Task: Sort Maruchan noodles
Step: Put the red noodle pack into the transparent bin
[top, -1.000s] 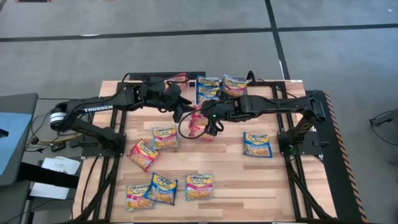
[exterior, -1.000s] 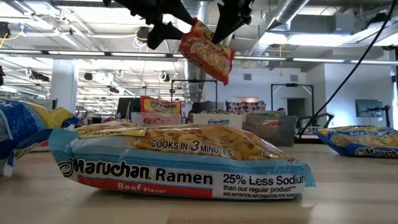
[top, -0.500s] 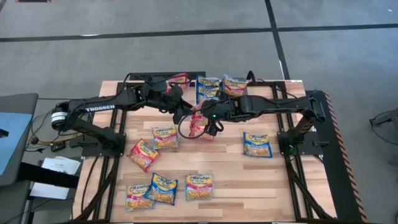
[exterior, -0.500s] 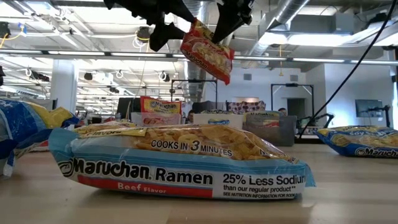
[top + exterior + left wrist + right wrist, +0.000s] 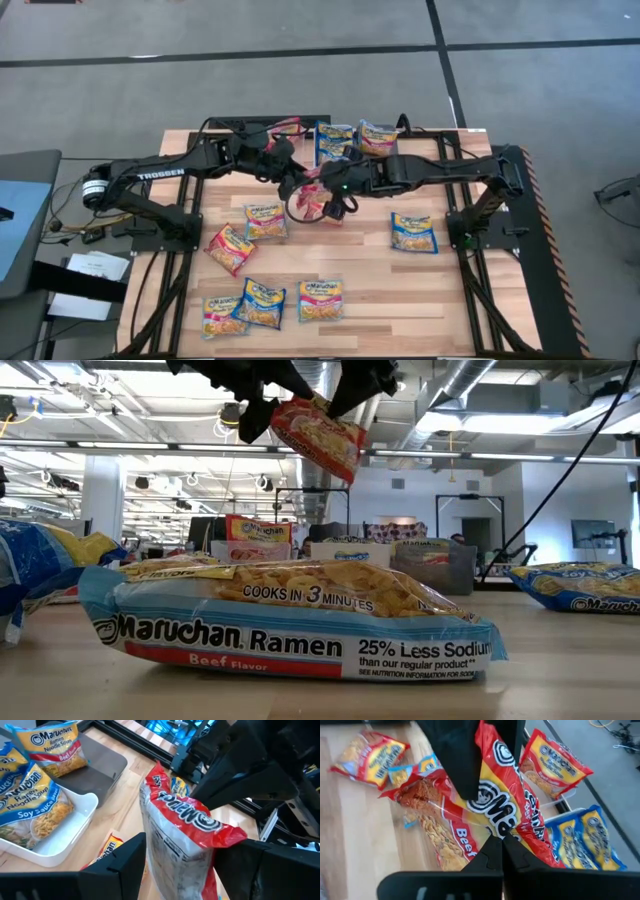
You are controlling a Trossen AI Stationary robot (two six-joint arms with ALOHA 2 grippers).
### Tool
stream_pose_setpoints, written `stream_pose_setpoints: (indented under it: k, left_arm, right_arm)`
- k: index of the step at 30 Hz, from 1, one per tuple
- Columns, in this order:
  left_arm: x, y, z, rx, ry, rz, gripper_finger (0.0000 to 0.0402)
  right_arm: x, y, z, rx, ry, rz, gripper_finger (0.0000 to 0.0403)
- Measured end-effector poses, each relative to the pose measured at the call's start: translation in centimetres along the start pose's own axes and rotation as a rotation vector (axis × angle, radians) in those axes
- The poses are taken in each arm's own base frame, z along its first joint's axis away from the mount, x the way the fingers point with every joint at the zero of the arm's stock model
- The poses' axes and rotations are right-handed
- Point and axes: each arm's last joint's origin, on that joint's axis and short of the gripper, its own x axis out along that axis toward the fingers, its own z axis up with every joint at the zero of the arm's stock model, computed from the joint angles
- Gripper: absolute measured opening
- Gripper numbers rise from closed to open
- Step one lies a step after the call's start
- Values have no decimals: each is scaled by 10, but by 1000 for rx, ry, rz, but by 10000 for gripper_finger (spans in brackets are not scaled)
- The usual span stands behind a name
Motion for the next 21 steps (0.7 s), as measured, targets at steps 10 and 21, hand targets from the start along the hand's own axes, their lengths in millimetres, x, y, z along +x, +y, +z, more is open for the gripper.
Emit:
stream_pose_setpoints:
  k: [10, 21]
  left_arm:
    - [0, 0, 0, 24, -1, 1, 163]
    - [0, 1, 0, 115, 5, 5, 50]
  right_arm:
    - [1, -2, 1, 12, -7, 16, 4]
    - [1, -2, 1, 6, -4, 16, 20]
